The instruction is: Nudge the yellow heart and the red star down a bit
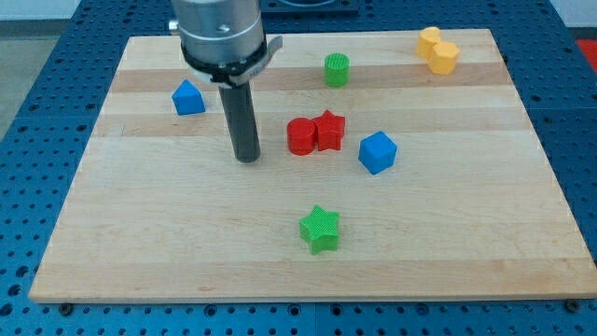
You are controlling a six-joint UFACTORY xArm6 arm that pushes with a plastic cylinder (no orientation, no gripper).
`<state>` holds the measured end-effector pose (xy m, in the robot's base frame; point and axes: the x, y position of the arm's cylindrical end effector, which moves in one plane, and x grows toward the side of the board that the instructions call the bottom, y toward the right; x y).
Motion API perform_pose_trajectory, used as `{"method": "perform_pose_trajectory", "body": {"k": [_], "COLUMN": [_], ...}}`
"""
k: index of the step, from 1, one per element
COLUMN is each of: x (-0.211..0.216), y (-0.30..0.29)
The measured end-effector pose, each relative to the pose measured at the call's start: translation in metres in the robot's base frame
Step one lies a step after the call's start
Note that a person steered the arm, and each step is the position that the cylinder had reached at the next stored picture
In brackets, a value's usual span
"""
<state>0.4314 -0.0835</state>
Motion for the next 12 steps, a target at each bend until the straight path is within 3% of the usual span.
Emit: {"method": "perform_pose_trajectory", "body": {"k": [5, 8, 12], "x": [-0.185, -0.194, -0.165], "y": [0.049, 0.144, 0.132]}}
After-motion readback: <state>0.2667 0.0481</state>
